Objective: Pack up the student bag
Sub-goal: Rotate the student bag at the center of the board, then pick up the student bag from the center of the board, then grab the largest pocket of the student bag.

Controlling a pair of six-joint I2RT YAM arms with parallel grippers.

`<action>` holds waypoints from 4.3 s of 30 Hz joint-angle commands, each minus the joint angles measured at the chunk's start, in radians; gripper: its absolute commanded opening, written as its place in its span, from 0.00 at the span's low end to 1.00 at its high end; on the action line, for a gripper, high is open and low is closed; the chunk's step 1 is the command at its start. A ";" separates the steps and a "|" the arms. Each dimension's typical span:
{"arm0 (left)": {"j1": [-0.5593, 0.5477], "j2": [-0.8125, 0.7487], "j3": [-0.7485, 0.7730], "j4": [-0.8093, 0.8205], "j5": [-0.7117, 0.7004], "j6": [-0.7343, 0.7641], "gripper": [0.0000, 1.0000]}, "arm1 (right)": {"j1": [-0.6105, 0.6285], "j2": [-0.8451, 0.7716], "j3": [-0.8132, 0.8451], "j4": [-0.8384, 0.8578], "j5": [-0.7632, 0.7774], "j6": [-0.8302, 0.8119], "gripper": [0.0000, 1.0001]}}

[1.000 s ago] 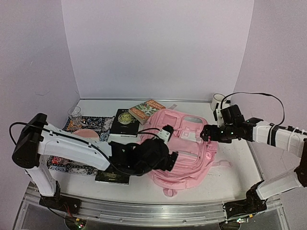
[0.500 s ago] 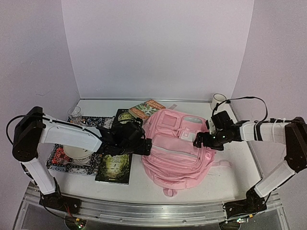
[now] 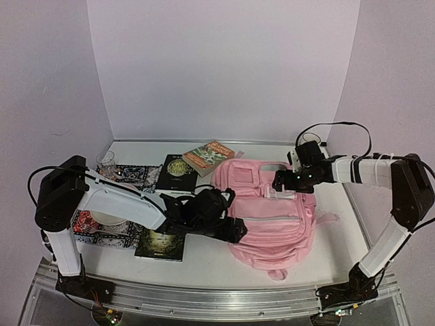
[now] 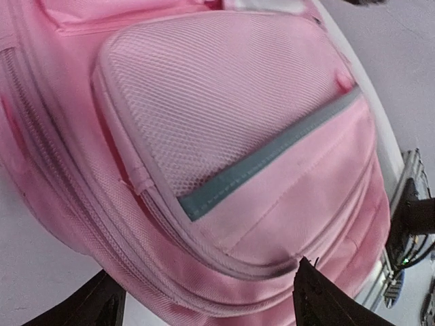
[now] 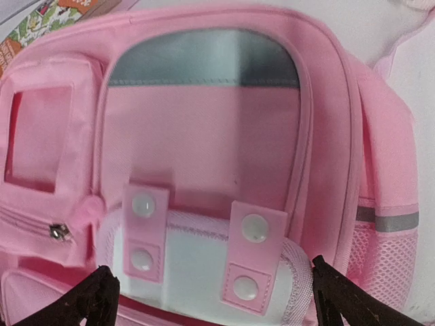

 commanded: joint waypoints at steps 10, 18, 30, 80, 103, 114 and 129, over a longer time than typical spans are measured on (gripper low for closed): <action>-0.023 -0.151 -0.061 0.113 -0.056 0.075 0.90 | 0.039 -0.117 0.049 -0.144 0.000 -0.130 0.98; 0.092 -0.272 -0.267 0.103 -0.084 0.026 0.89 | 0.217 -0.152 0.080 -0.202 0.088 -0.077 0.98; 0.160 -0.255 -0.335 0.107 -0.092 0.028 0.89 | 0.477 0.116 0.269 -0.266 0.175 0.043 0.88; 0.161 -0.076 -0.194 0.323 0.191 0.269 0.45 | 0.486 0.015 0.373 -0.272 0.133 -0.025 0.00; 0.159 -0.054 -0.211 0.472 0.363 0.074 0.32 | 0.480 0.019 0.376 -0.250 0.136 -0.008 0.00; 0.163 -0.026 -0.264 0.471 0.247 0.023 0.39 | 0.478 0.014 0.375 -0.245 0.132 -0.006 0.00; 0.164 0.058 -0.164 0.495 0.317 0.009 0.41 | 0.478 0.009 0.373 -0.238 0.128 -0.003 0.00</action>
